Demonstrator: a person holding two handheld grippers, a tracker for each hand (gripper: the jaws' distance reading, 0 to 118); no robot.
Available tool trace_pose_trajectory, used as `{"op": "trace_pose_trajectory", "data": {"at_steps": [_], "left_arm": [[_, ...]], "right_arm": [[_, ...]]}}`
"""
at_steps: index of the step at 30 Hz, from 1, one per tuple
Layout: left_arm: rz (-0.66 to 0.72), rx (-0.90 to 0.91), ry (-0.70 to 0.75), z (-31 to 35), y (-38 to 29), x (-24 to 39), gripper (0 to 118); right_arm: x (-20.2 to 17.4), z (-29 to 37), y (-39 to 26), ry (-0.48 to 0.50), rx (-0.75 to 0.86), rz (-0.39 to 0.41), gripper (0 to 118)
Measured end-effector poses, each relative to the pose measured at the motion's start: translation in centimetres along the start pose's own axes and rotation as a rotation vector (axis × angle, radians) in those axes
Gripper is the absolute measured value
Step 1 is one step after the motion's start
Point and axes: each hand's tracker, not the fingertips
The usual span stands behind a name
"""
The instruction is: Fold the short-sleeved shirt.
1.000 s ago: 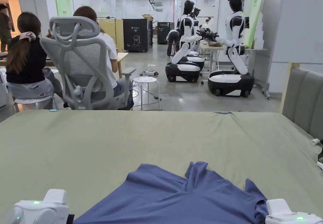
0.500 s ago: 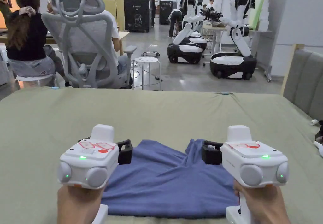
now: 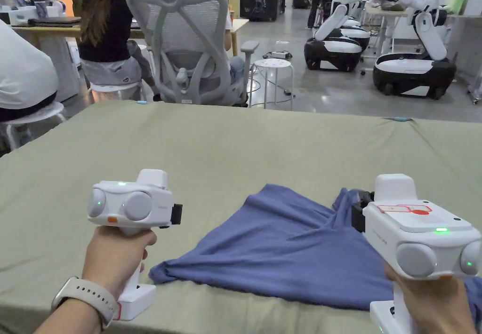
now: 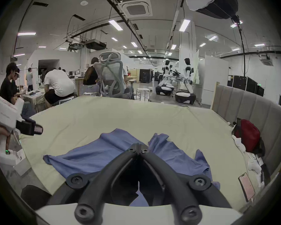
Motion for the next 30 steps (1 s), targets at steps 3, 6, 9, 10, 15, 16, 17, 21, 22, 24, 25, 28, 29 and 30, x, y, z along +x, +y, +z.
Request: {"op": "trace_pose_trajectory", "data": {"at_steps": [3,6,9,10,15,16,17,21,22,24,25,28,29,30], "left_arm": [[0.008,-0.076,0.006,-1.5,-1.9,-1.4,0],[0.083,-0.118,-0.060,-2.9,-3.0,-1.6,3],[0.042,-0.145,-0.051,-4.2,-3.7,-0.7,102],[0.038,-0.155,-0.058,-5.0,-3.5,-1.0,108],[0.068,-0.233,-0.071,-7.7,-3.9,-1.4,84],[0.081,-0.243,-0.067,-8.1,-4.1,-1.6,78],[0.094,-0.260,-0.075,-8.6,-4.3,-1.7,66],[0.110,-0.296,-0.108,-9.0,-4.6,-2.1,0],[0.104,-0.294,-0.117,-8.6,-4.3,-2.2,0],[0.079,-0.251,-0.120,-7.2,-3.5,-1.6,0],[0.036,-0.232,-0.121,-6.4,-3.2,-1.1,0],[-0.021,-0.144,-0.111,-4.2,-1.9,-0.1,0],[-0.023,-0.126,-0.116,-3.7,-1.6,0.1,0],[-0.028,-0.117,-0.119,-2.8,-1.4,0.8,0]], "right_arm": [[-0.8,-1.2,-0.3,0.021,-0.024,0.008,0],[-1.3,-2.4,-0.6,0.039,-0.048,0.007,0],[-1.5,-3.2,-0.9,0.049,-0.068,0.016,0],[-1.5,-3.4,-1.0,0.050,-0.073,0.019,0],[-1.1,-4.3,-1.6,0.047,-0.095,0.014,0],[-1.0,-4.4,-1.7,0.046,-0.098,0.013,0],[-0.8,-4.5,-1.9,0.043,-0.101,0.012,0],[0.0,-4.9,-2.3,0.037,-0.122,0.002,0],[0.3,-5.0,-2.3,0.034,-0.126,0.001,0],[1.1,-5.3,-2.2,0.030,-0.135,-0.002,0],[1.8,-5.6,-1.9,0.032,-0.142,-0.007,0],[4.7,-6.7,-0.5,-0.002,-0.161,0.007,0],[5.7,-7.3,0.1,-0.023,-0.175,0.025,0],[7.1,-8.3,0.8,-0.047,-0.205,0.048,0]]}}
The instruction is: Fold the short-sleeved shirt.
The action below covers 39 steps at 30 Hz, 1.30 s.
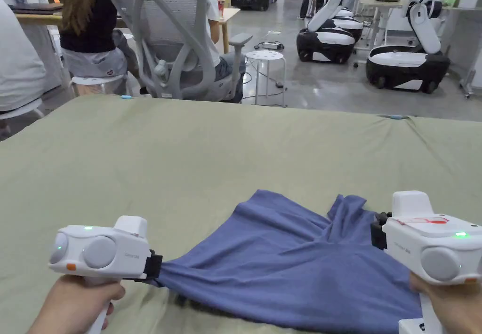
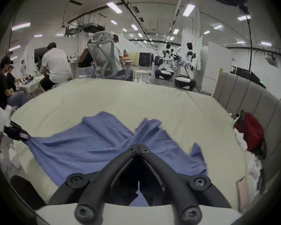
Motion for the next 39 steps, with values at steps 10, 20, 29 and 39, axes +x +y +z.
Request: {"op": "trace_pose_trajectory", "data": {"at_steps": [10,20,29,39], "left_arm": [[-0.064,0.062,0.040,0.6,0.0,2.5,0],[-0.066,0.024,0.051,-0.6,0.4,2.1,0],[-0.100,-0.001,0.069,-2.5,1.6,2.3,0],[-0.175,0.235,0.203,0.6,11.5,4.3,0]], "right_arm": [[10.8,-13.4,4.1,-0.003,-0.285,-0.099,2],[11.3,-22.9,-0.5,-0.020,-0.413,-0.177,99],[8.5,-17.8,-0.7,0.060,-0.449,-0.128,3],[6.9,-3.3,10.9,-0.132,0.012,0.091,3]]}}
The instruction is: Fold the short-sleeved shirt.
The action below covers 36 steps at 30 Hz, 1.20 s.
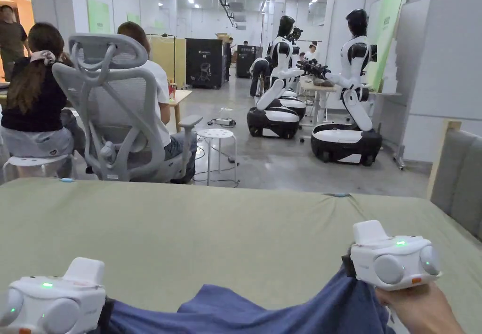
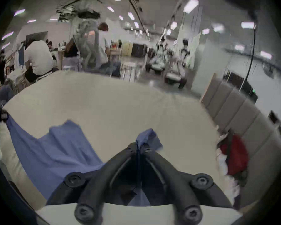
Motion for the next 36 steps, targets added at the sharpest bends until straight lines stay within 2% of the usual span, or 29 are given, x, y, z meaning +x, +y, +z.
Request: {"op": "trace_pose_trajectory", "data": {"at_steps": [6,10,14,19,22,29,36], "left_arm": [[0.016,0.174,0.116,1.5,8.9,-0.6,0],[0.023,0.245,0.192,1.9,14.5,-1.2,0],[0.052,0.334,0.259,2.4,19.4,-2.0,0],[0.086,0.461,0.316,4.2,25.4,-2.8,0],[0.098,0.499,0.324,5.4,28.5,-3.6,0],[0.084,0.555,0.362,6.1,32.5,-4.6,0],[0.059,0.485,0.350,1.9,28.7,-3.1,0]], "right_arm": [[3.1,5.2,7.4,-0.085,0.192,-0.012,3],[5.4,6.4,11.8,-0.175,0.276,-0.008,3],[7.7,6.9,15.5,-0.199,0.354,-0.053,3],[8.6,7.5,20.1,-0.240,0.452,-0.040,3],[9.2,8.3,22.8,-0.249,0.512,-0.063,3],[10.0,8.4,26.7,-0.255,0.584,-0.085,3],[9.3,3.8,22.4,-0.231,0.505,-0.122,3]]}}
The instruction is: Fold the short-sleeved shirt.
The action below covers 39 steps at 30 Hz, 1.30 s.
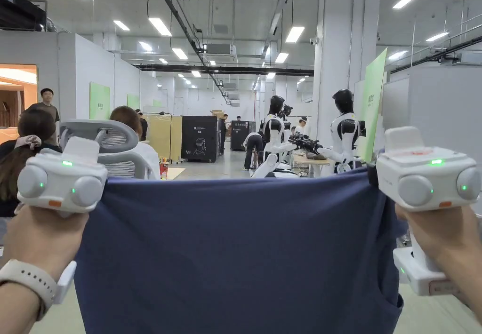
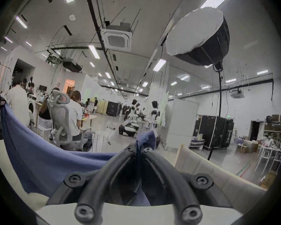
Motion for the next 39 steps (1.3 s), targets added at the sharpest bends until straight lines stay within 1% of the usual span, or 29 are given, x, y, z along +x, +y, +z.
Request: {"op": "trace_pose_trajectory", "data": {"at_steps": [2,4,10,15,18,19,21,22,24,28,31,32,33,34,35,36,37,38,39], "left_arm": [[-0.020,-0.052,-0.009,-0.9,-2.9,1.0,0],[-0.015,-0.089,-0.024,-1.2,-4.7,1.3,0],[-0.024,-0.100,-0.042,0.9,-5.8,0.9,0],[-0.028,-0.126,-0.081,5.4,-7.4,-0.6,0],[-0.028,-0.153,-0.114,9.4,-10.1,-2.0,0],[-0.006,-0.155,-0.126,11.1,-11.6,-2.4,0],[-0.034,-0.210,-0.167,13.9,-14.9,-3.0,0],[-0.025,-0.230,-0.178,15.2,-16.8,-3.1,0],[-0.067,-0.288,-0.203,18.0,-21.1,-3.3,0],[-0.020,-0.438,-0.252,22.7,-30.7,-4.1,0],[0.002,-0.598,-0.267,24.4,-37.7,-4.6,0],[0.024,-0.628,-0.270,24.8,-39.3,-4.7,0],[0.018,-0.651,-0.279,24.6,-40.8,-4.8,0],[0.017,-0.649,-0.277,24.9,-41.7,-4.7,0],[0.015,-0.637,-0.285,25.1,-42.1,-4.8,2],[0.026,-0.633,-0.291,25.4,-42.3,-5.0,9],[0.047,-0.621,-0.299,25.5,-42.0,-5.2,26],[0.058,-0.594,-0.299,25.9,-41.4,-5.4,62],[0.044,-0.534,-0.285,26.4,-40.5,-5.4,78]], "right_arm": [[-0.5,-0.5,-2.9,-0.008,-0.052,0.005,4],[-0.7,-0.4,-4.6,-0.014,-0.059,0.012,4],[-0.2,1.6,-5.7,-0.005,-0.097,-0.010,4],[0.3,6.8,-7.2,0.008,-0.134,-0.009,4],[1.0,11.1,-9.7,0.036,-0.195,-0.010,4],[1.0,12.8,-11.0,0.048,-0.222,-0.007,4],[1.1,15.6,-14.2,0.060,-0.282,0.005,4],[1.1,16.9,-16.0,0.071,-0.315,0.004,4],[0.6,19.9,-20.2,0.090,-0.390,0.030,4],[-0.7,25.4,-29.6,0.153,-0.586,0.035,4],[-1.6,28.3,-35.9,0.191,-0.727,0.054,4],[-1.9,29.0,-37.3,0.201,-0.763,0.048,4],[-2.1,29.6,-38.5,0.200,-0.791,0.040,4],[-2.2,29.9,-38.9,0.197,-0.790,0.028,5],[-2.1,30.2,-39.1,0.201,-0.787,0.012,9],[-2.1,30.5,-39.0,0.215,-0.783,-0.012,33],[-2.1,30.8,-38.6,0.230,-0.779,-0.034,66],[-2.1,31.0,-38.0,0.224,-0.768,-0.028,95],[-2.1,31.3,-36.9,0.228,-0.749,-0.039,113]]}}
